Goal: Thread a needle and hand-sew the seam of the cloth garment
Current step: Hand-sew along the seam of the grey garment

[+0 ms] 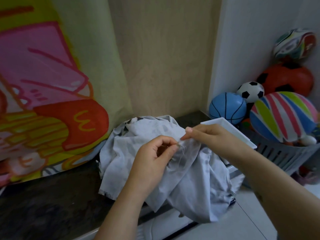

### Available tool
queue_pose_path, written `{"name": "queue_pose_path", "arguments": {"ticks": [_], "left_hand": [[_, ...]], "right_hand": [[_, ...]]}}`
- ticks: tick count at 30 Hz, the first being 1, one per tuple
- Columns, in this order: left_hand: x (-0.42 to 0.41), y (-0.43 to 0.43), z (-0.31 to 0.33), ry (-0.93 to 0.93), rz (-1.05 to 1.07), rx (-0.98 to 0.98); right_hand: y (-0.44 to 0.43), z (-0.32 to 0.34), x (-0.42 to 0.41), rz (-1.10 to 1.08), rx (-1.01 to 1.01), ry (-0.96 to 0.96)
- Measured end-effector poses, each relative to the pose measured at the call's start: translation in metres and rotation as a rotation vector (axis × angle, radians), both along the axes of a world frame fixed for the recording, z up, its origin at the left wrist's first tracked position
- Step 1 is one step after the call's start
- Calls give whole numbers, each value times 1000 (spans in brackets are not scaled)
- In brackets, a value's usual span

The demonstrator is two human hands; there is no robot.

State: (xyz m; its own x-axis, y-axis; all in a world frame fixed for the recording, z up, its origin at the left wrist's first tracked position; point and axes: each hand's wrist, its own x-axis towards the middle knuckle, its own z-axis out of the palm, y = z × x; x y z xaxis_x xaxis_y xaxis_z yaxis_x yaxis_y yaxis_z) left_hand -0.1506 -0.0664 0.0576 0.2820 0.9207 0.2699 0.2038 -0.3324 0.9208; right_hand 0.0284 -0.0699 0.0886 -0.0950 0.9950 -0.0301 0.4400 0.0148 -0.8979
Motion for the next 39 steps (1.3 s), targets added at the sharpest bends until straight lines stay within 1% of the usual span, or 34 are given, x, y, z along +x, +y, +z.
{"name": "queue_pose_path", "arguments": {"ticks": [3,5,6,8,11,12,13,15,17,19,20,21,23,24,25,26,28,29,30,31,32,33,34,37,38,39], "left_hand": [[0,-1,1,27,-25,0],[0,-2,1,47,-27,17],[0,-1,1,64,-26,39],[0,-1,1,106,-17,113],[-1,0,2,142,20,209],[0,0,2,149,34,225],[0,0,2,155,45,233],[1,0,2,158,52,242],[2,0,2,156,55,251],[3,0,2,139,47,229],[3,0,1,122,34,200],[3,0,1,97,16,153],[2,0,1,43,-26,1],[1,0,0,24,-39,-83],[1,1,-1,7,-48,-157],[-1,2,-3,-14,-61,-219],[-2,4,-5,-74,-119,-304],[-3,4,-5,-121,-149,-336],[-3,4,-4,-175,-172,-364],[-2,4,-3,-228,-189,-389],[-2,3,-2,-269,-200,-406],[-3,3,-2,-292,-209,-415],[-3,4,-2,-291,-220,-415],[-4,3,-3,-253,-235,-416],[-4,3,-3,-246,-233,-419],[-4,4,-4,-242,-230,-423]], "right_hand": [[-2,2,-7,93,-124,102],[-3,4,-6,65,-193,108],[-3,6,-6,26,-225,81],[-5,9,-6,-39,-268,-55],[-6,8,-7,-53,-294,-250],[-5,7,-7,-54,-312,-269],[-5,6,-7,-54,-325,-242],[-5,8,-9,-31,-347,-80],[-2,3,-7,48,-330,89],[0,1,-8,72,-311,275],[0,1,-9,31,-292,328],[2,0,-8,-46,-251,340],[7,-1,-3,-243,-141,313],[10,-1,2,-336,-109,344],[12,-1,7,-411,-103,437],[13,0,11,-450,-125,600],[11,3,15,-452,-189,1028],[10,4,15,-440,-201,1195],[10,4,14,-434,-191,1288],[10,4,13,-431,-163,1321],[11,3,11,-427,-121,1301],[11,1,9,-430,-66,1237],[12,-1,7,-445,0,1135],[13,-7,4,-526,193,720],[13,-8,3,-530,239,635],[13,-8,3,-515,264,598]]}}
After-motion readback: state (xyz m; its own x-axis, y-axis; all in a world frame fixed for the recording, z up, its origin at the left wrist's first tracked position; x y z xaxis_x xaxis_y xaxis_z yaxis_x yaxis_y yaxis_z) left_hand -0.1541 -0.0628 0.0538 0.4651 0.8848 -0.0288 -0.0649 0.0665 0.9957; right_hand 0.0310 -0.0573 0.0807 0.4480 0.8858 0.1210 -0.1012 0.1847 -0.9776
